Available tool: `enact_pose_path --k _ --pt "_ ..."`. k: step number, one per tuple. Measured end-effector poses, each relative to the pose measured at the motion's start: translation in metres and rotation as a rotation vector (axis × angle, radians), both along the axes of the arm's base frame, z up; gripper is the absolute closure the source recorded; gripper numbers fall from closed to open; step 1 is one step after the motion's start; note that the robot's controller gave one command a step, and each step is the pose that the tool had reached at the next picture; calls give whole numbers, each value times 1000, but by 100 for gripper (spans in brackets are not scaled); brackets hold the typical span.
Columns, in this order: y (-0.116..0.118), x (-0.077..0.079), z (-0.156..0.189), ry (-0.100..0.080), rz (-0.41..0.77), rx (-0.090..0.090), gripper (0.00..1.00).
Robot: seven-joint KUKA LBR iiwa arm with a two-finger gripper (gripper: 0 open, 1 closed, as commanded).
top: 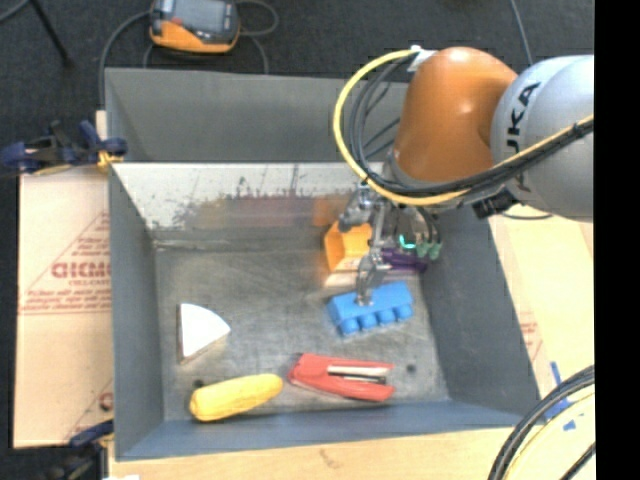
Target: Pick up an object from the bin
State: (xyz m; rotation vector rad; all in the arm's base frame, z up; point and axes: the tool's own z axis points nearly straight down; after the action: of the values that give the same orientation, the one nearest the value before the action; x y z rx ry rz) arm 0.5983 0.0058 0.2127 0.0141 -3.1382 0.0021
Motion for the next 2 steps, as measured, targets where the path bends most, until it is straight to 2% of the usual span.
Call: enact_pose_path --k 1,2 --pt "0 1 5 -8 0 0 0" --pt "-12 -9 -10 -16 47 2 0"
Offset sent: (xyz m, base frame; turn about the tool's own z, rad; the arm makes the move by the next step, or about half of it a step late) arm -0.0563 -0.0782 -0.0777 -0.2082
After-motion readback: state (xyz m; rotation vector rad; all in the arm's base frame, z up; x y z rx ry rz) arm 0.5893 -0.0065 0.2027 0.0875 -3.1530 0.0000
